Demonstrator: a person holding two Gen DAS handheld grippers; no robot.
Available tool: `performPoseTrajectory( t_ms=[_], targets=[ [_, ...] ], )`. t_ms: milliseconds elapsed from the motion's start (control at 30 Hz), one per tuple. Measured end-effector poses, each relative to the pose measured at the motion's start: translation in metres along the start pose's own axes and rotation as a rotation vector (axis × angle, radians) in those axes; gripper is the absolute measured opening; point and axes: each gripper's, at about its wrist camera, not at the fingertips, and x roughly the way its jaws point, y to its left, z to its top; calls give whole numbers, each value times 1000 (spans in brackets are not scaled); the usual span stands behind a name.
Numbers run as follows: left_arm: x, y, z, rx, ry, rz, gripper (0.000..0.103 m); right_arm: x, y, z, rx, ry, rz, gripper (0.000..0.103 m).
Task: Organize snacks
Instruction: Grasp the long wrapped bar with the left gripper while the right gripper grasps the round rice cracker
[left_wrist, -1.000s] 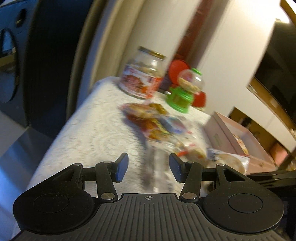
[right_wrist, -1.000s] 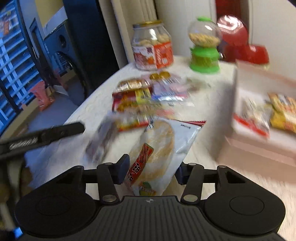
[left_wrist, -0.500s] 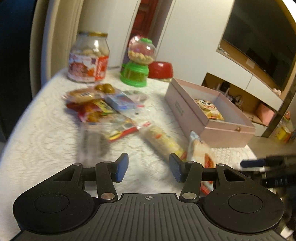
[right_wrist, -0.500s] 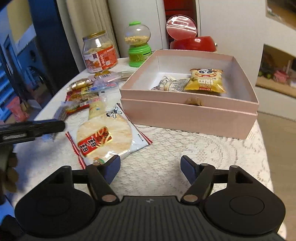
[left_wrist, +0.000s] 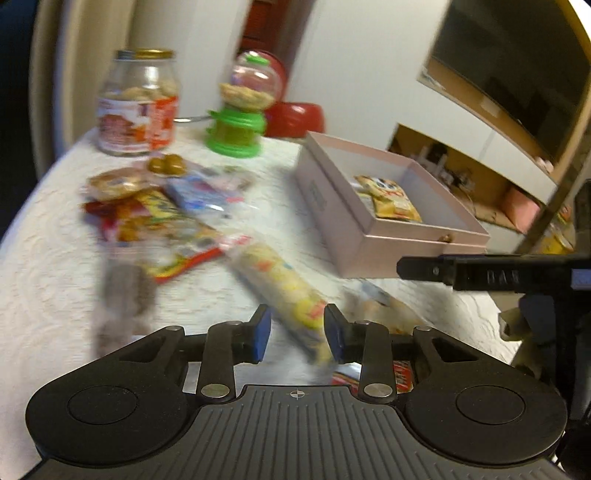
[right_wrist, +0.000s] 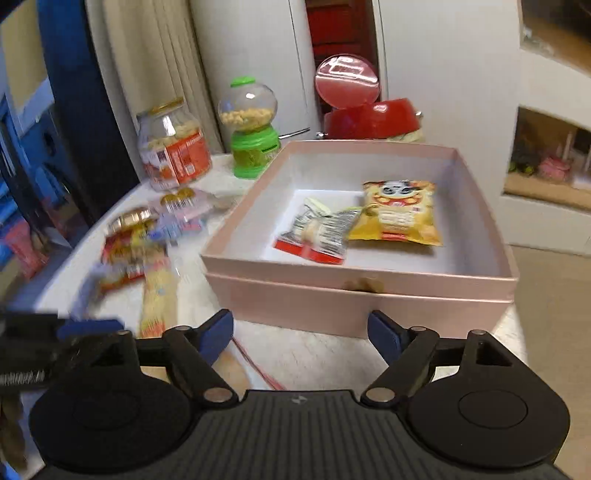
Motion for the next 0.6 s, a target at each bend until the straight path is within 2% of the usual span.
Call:
performPoseTrajectory(
  t_ms=[67,133,267,367,433,600],
  targets=[
    [-7,11,1,-35,-18,26,37,14,-1,10,37,25,38,81],
    [-14,22,1,-71,-36,55,37,21,6,12,47,46,35,81],
    [-19,37,3,-121,-44,80,37,11,42,2,-64,51,76,81],
    [-15,34,5,-118,-36,75,37,4,69,-15,-225,69,6,81],
    [-10,28,6,-107,-27,57,37,-1,74,-27,-288,76,-23,81],
    [17,8,17,-96,-12,44,37,-15,51,-48,-341,63,-129,82]
  ],
)
